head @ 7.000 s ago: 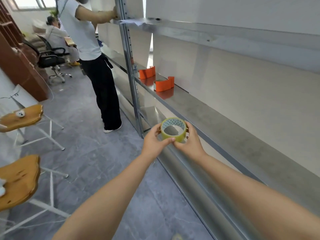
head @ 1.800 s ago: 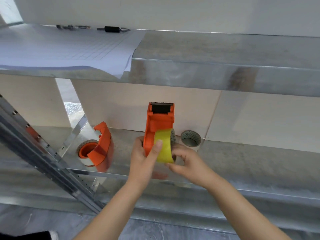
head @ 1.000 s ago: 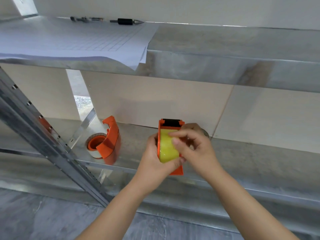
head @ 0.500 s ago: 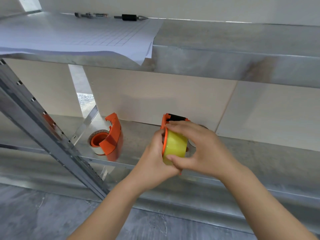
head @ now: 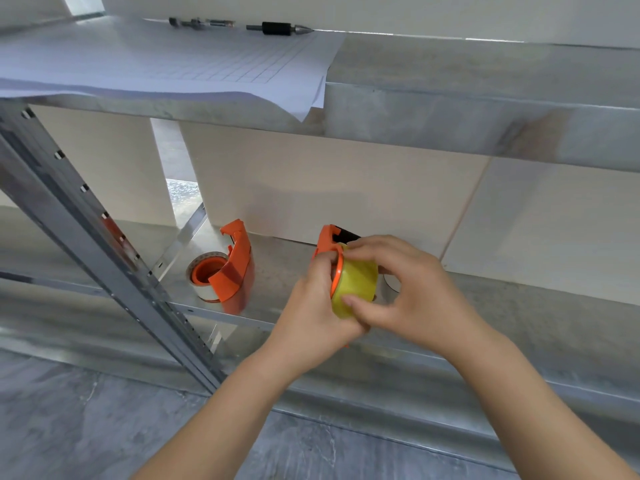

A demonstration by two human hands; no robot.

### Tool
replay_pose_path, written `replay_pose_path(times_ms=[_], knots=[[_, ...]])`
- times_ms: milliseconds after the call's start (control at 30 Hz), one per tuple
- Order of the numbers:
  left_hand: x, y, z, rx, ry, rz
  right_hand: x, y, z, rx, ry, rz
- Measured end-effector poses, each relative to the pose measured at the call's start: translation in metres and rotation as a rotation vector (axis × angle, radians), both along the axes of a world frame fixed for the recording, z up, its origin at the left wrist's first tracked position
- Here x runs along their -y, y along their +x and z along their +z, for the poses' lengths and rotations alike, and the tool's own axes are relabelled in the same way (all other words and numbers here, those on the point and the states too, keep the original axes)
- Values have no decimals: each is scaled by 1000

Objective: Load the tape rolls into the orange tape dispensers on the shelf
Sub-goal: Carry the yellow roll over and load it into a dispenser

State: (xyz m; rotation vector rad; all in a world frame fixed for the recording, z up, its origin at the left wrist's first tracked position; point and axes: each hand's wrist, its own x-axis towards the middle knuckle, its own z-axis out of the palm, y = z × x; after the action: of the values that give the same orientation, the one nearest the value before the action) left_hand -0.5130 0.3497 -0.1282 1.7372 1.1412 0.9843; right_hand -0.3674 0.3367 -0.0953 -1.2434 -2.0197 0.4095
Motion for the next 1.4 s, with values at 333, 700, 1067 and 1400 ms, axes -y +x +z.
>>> replay_pose_path(times_ms=[333,700,1067,1400], knots=[[-1,-2,2,78,-45,29,-7,-5,2,-39,8,6],[-2,-6,-4,-24,55,60,-11,-9,0,-11,-83,-122],[-4,-8,-4,32,44,49,0,-20,-8,-167,-89,-112],[-7,-19,8,338,-172,-93,-9,-3,-2,-395,-133,-26]])
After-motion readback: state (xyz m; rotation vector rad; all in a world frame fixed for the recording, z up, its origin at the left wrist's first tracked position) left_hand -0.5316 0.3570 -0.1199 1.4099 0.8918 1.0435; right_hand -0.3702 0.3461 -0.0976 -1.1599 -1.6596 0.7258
